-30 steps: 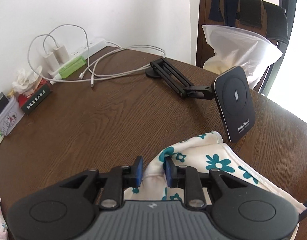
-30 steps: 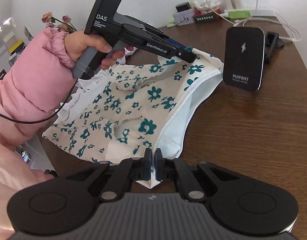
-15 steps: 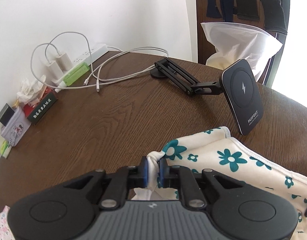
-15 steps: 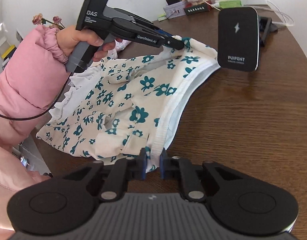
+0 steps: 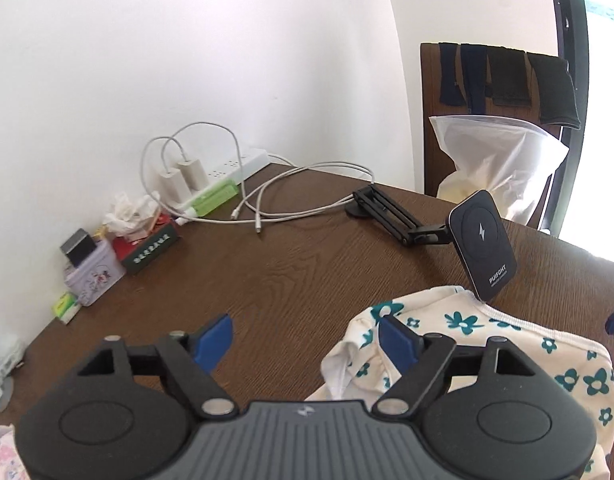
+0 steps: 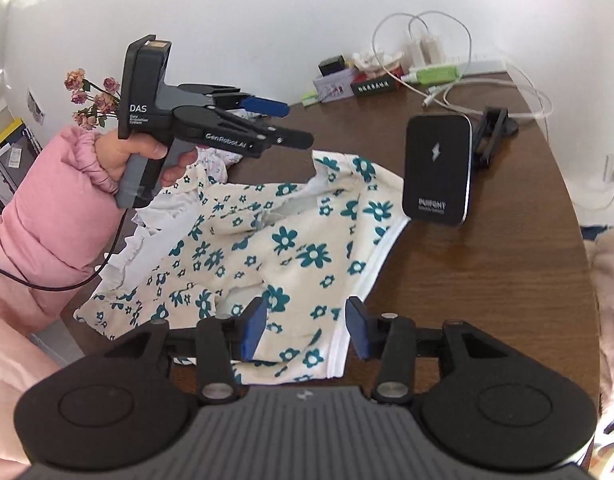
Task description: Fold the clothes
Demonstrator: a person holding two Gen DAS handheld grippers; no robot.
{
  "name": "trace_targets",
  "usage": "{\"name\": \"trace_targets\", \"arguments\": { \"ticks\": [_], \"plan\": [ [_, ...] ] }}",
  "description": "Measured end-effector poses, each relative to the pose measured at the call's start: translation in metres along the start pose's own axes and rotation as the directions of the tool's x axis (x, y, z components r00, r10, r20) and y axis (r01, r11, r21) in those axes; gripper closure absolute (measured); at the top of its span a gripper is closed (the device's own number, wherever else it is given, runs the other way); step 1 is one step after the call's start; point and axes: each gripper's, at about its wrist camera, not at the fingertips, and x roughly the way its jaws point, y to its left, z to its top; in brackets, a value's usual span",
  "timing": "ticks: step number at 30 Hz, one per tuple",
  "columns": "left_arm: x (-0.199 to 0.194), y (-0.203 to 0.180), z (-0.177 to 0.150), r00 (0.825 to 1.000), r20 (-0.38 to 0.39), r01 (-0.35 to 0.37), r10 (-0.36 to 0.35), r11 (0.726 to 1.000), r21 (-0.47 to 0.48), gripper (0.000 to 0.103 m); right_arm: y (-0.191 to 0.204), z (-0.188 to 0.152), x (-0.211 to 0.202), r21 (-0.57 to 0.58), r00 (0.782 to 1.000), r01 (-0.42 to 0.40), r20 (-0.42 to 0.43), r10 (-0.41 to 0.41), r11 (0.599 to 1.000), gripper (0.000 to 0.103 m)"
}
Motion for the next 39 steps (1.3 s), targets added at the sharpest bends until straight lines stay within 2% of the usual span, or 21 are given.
{"name": "trace_targets", "arguments": {
  "ticks": [2, 3, 4, 6, 8, 10, 12, 18, 19, 21, 22, 24, 25, 27, 29, 31, 32, 34, 36, 39],
  "plan": [
    [-0.011, 0.001, -0.011, 1.000, -0.003, 0.000, 0.000, 1.000, -0.014, 0.028, 0.017, 0.005, 0.007, -0.070, 1.000, 0.011, 0.005, -0.011, 0.998, 0.058],
    [-0.017, 0.002, -0.017, 1.000, -0.004, 0.000, 0.000, 1.000, -0.021, 0.045, 0.025, 0.006, 0.014, -0.106, 1.000, 0.026, -0.003, -0.027, 0.994, 0.058],
    [-0.023, 0.002, -0.022, 1.000, -0.005, 0.000, 0.000, 1.000, -0.028, 0.070, 0.033, 0.007, 0.023, -0.145, 0.999, 0.047, -0.017, -0.050, 0.988, 0.058],
    [-0.034, 0.004, -0.034, 1.000, -0.008, 0.000, -0.001, 0.999, -0.041, 0.095, 0.042, 0.005, 0.043, -0.207, 0.994, 0.091, -0.048, -0.103, 0.974, 0.060],
    [-0.045, 0.004, -0.045, 1.000, -0.012, 0.001, -0.001, 0.999, -0.054, 0.095, 0.044, 0.002, 0.060, -0.243, 0.985, 0.137, -0.073, -0.159, 0.960, 0.061],
    [-0.034, -0.003, -0.055, 0.999, -0.040, 0.004, -0.006, 0.999, -0.044, 0.095, 0.042, -0.003, 0.070, -0.243, 0.978, 0.158, -0.094, -0.186, 0.957, 0.061],
    [-0.029, -0.004, -0.060, 0.999, -0.036, 0.000, -0.001, 0.999, -0.040, 0.095, 0.039, -0.009, 0.072, -0.218, 0.976, 0.161, -0.110, -0.188, 0.963, 0.061],
    [-0.016, 0.008, -0.052, 0.995, -0.008, -0.095, 0.095, 0.995, -0.042, 0.093, 0.040, -0.020, 0.066, -0.178, 0.972, 0.161, -0.140, -0.187, 0.971, 0.061],
    [-0.013, 0.014, -0.050, 0.996, -0.007, -0.094, 0.093, 0.994, -0.061, 0.092, 0.041, -0.021, 0.065, -0.178, 0.971, 0.160, -0.146, -0.187, 0.971, 0.061],
    [-0.022, 0.032, -0.049, 1.000, 0.021, -0.011, 0.014, 0.989, -0.146, 0.089, 0.040, -0.012, 0.059, -0.144, 0.980, 0.131, -0.129, -0.150, 0.981, 0.060],
    [-0.032, 0.041, -0.049, 0.999, 0.047, 0.021, -0.012, 0.982, -0.187, 0.086, 0.039, -0.006, 0.055, -0.122, 0.985, 0.111, -0.116, -0.126, 0.986, 0.060],
    [-0.059, 0.057, -0.053, 0.995, 0.104, 0.014, 0.009, 0.976, -0.217, 0.054, 0.038, 0.005, 0.047, -0.080, 0.993, 0.071, -0.088, -0.078, 0.994, 0.057],
    [-0.072, 0.062, -0.056, 0.991, 0.119, -0.028, 0.053, 0.978, -0.207, 0.043, 0.039, 0.014, 0.045, -0.080, 0.995, 0.065, -0.065, -0.070, 0.995, 0.053],
    [-0.086, 0.073, -0.063, 0.985, 0.096, -0.127, 0.146, 0.975, -0.184, 0.043, 0.048, 0.038, 0.052, -0.153, 0.993, 0.101, -0.038, -0.108, 0.983, 0.051],
    [-0.095, 0.087, -0.071, 0.974, 0.047, -0.212, 0.222, 0.963, -0.168, 0.042, 0.057, 0.060, 0.076, -0.225, 0.988, 0.125, -0.059, -0.142, 0.966, 0.049],
    [-0.093, 0.101, -0.082, 0.974, -0.017, -0.226, 0.227, 0.957, -0.180, 0.043, 0.063, 0.080, 0.101, -0.261, 0.984, 0.129, -0.089, -0.157, 0.957, 0.048],
    [-0.091, 0.107, -0.088, 0.977, -0.034, -0.211, 0.209, 0.960, -0.186, 0.047, 0.062, 0.088, 0.118, -0.231, 0.983, 0.109, -0.120, -0.140, 0.967, 0.048],
    [-0.087, 0.116, -0.101, 0.986, -0.055, -0.163, 0.156, 0.966, -0.198, 0.065, 0.060, 0.104, 0.150, -0.168, 0.979, 0.072, -0.179, -0.102, 0.983, 0.048],
    [-0.081, 0.119, -0.109, 0.994, -0.049, -0.110, 0.102, 0.974, -0.196, 0.067, 0.056, 0.115, 0.179, -0.118, 0.969, 0.075, -0.225, -0.100, 0.990, 0.048],
    [-0.069, 0.116, -0.108, 0.998, -0.019, -0.064, 0.062, 0.986, -0.155, 0.067, 0.052, 0.123, 0.210, -0.083, 0.953, 0.115, -0.273, -0.133, 0.990, 0.048]
  ]
}}
